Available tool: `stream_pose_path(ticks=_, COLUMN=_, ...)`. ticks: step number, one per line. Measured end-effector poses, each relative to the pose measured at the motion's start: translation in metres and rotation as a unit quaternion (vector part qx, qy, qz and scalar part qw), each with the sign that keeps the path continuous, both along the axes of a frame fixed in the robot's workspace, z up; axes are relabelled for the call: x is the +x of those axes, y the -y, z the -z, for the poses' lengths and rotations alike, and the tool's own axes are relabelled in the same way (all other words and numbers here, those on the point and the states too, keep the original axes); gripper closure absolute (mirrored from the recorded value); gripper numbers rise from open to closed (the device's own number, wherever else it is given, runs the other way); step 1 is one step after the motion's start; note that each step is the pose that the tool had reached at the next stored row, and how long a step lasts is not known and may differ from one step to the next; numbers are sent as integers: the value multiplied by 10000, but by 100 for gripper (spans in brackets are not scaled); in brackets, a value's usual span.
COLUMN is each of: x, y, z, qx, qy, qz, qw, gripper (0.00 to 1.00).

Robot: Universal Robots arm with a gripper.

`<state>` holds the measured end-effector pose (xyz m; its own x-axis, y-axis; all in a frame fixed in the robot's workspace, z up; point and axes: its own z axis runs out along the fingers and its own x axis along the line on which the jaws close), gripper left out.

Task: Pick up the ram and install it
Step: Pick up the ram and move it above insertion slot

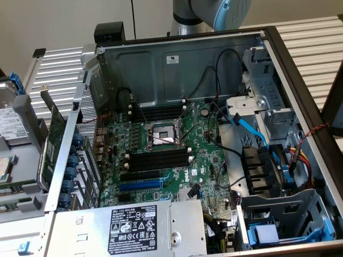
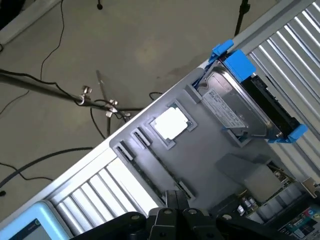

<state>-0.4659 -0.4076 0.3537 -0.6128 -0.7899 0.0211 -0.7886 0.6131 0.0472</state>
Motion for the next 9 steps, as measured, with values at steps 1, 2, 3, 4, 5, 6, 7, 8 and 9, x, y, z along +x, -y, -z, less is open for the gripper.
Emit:
stream_pose_path(ticks=1, x=0, y=0, z=0, qx=0, qy=0, qz=-92, qw=10000, gripper=90)
stream_pose_path(ticks=2, x=0, y=0, z=1, qx=0, qy=0, qz=-182, qw=9998, gripper=90)
stream_pose_path(ticks=3, x=0, y=0, z=1, qx=0, qy=0, qz=-278, qw=9996, gripper=90)
stream_pose_path(ticks=4, x=0, y=0, z=2, qx=0, qy=0, qz=-365, qw=9993, gripper=90)
stream_pose_path(ticks=5, x=0, y=0, z=3, qx=0, qy=0, qz=-458, qw=9990, gripper=90)
stream_pose_path(ticks=6, x=0, y=0, z=4, qx=0, qy=0, qz=-541, qw=9985, gripper=90)
stream_pose_path(ticks=7, x=0, y=0, z=4, qx=-1, qy=0, qz=-637, qw=9980, gripper=90)
stream_pose_path(ticks=8, x=0, y=0, z=5, qx=-1, qy=0, qz=-727, qw=9974, gripper=90)
stream_pose_path(ticks=9, x=0, y=0, z=7, qx=-1, qy=0, qz=-816, qw=9967, gripper=90)
